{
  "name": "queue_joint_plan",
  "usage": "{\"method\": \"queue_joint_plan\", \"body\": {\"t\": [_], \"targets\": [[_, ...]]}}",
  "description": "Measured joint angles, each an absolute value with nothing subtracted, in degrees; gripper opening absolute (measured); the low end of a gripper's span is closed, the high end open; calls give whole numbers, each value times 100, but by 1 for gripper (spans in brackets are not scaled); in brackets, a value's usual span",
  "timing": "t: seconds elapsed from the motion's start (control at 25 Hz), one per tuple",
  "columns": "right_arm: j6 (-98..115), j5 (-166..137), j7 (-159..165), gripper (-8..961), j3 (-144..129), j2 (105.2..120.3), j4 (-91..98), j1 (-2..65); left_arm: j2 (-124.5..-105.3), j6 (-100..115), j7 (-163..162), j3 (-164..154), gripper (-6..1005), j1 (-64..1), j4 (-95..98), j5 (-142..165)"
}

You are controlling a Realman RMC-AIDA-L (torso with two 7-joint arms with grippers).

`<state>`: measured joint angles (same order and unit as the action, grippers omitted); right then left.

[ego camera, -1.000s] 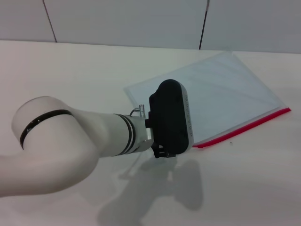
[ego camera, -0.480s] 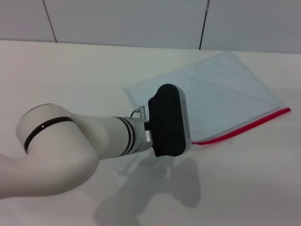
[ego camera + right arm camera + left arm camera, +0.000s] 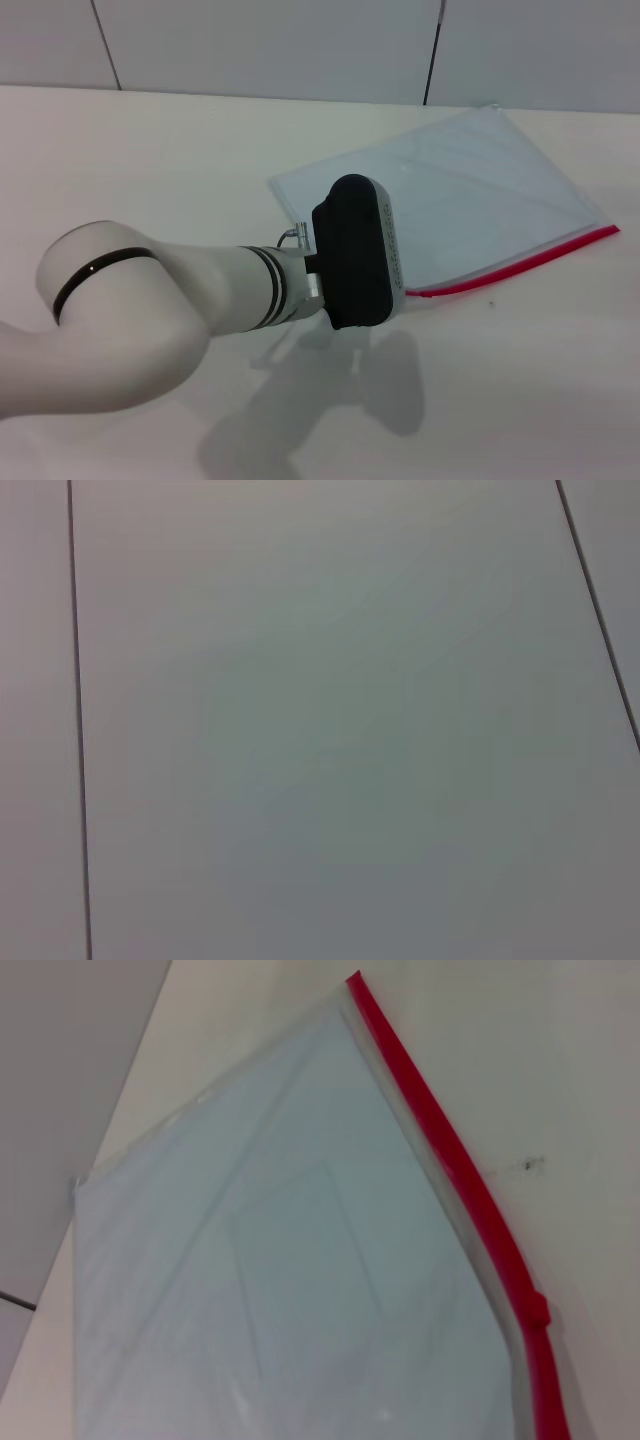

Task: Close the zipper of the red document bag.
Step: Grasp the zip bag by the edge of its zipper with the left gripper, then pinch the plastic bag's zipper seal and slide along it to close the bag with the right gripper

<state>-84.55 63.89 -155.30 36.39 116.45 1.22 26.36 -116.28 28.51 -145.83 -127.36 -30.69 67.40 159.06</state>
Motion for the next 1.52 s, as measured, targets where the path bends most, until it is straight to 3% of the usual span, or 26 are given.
{"method": "queue_joint_plan", "body": {"t": [0.56,1.08,1.52], "targets": [[-8481,6329,-15563,852,3523,11638,171,2636,-11627,2057,-14585,-12724,79,-2793,6678,15989],[-8546,5527,-17145,837,1690,11619,607,3212,-11610,-4,-14125,-12695,59,-2018,6498,16460],[-8481,4772,-17195,825,451,11637,1138,3786,-11608,-174,-14128,-12696,66,-1977,6544,16450]]}}
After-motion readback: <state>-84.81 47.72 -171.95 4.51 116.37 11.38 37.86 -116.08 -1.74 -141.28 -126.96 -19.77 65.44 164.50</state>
